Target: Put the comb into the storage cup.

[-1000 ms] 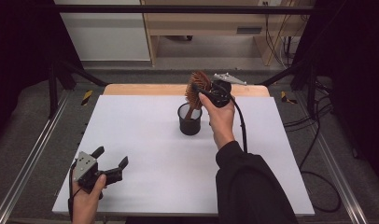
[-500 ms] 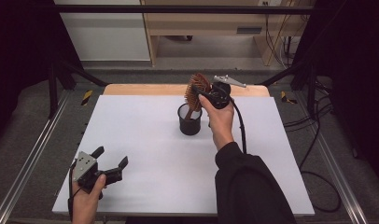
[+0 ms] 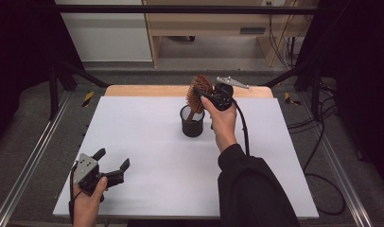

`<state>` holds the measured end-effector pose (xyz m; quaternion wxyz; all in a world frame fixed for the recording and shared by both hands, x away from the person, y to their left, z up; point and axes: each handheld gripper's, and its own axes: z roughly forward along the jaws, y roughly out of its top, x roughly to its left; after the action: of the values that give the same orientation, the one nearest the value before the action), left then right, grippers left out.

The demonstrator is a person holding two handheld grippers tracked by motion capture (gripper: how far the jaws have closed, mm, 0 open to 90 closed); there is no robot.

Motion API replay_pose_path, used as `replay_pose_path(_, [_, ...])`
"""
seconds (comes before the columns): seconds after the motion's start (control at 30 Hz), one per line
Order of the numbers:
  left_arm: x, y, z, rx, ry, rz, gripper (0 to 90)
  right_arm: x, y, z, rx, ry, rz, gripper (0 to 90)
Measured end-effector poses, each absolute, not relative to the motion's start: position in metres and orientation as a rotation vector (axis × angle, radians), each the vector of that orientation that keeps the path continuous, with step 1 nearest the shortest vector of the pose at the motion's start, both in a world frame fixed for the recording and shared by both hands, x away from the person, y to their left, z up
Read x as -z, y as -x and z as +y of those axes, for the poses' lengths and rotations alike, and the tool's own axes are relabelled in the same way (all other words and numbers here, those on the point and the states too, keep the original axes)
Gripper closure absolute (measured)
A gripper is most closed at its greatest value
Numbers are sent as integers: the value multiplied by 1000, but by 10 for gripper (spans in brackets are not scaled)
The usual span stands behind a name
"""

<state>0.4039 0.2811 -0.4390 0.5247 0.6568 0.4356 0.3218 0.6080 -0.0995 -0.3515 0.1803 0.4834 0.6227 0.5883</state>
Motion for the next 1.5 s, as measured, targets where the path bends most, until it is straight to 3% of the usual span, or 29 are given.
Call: replay_pose_path(1.5, [440,-405,282,-749,-1567,1045,31,358,-616,-105,-1634,-1365,1768,465])
